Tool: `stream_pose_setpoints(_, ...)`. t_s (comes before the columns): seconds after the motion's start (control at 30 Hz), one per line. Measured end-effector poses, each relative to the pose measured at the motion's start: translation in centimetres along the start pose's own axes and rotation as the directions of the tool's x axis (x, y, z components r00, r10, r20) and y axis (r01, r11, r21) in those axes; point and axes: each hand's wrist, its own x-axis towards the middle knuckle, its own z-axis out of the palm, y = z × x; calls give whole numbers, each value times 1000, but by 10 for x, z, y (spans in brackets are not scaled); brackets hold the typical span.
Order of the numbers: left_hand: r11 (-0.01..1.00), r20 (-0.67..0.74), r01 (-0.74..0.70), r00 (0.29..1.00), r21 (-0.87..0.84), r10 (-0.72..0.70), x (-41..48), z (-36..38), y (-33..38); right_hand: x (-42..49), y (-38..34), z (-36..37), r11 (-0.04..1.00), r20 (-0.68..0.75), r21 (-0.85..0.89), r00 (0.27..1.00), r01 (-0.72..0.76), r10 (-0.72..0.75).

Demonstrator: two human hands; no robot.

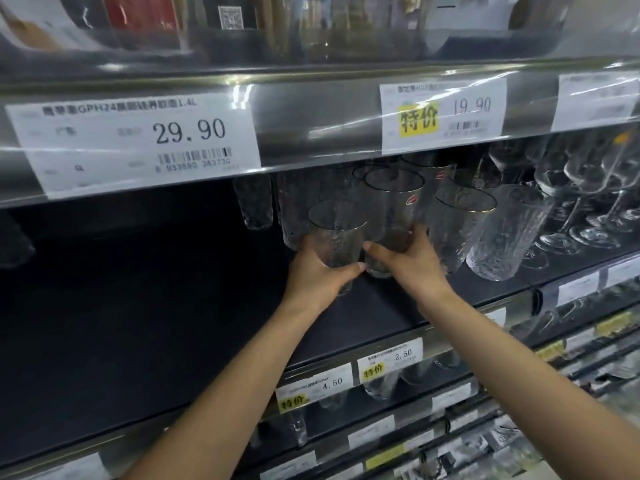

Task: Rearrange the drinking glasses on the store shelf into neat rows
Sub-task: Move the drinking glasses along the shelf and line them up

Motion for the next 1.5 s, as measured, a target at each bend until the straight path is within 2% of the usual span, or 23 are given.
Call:
stream_pose_setpoints(0.23,999,-18,15,1000,30,-14,-20,-39,7,-12,-7,3,998,-71,-52,997,36,-40)
stream_pose_setpoints(0.33,998,-17,14,1000,54,-13,-35,-73,8,-33,-10,7,996,-14,-71,999,47,-48)
stream_pose_setpoints(0.47,998,-87,38,996,45,-34,-60,-124,8,-67,-27,29,988,103,-136,993,76,-62)
stream_pose_setpoints(0.63,994,-173,93,982,61,-81,-95,-197,-1,-111,-56,84,975,243,-147,962,165,-127)
stream_pose_setpoints(0.9,985,-356,125,931,115,-76,-147,-332,-25,-176,-104,198,976,443,-63,882,209,-160)
stream_pose_setpoints(1.27,970,-416,153,907,187,-63,-196,-506,-59,-266,-158,352,981,442,-22,882,192,-163)
stream_pose_setpoints(1.5,975,-421,162,903,153,-84,-204,-572,-89,-313,-171,414,987,434,9,889,161,-149)
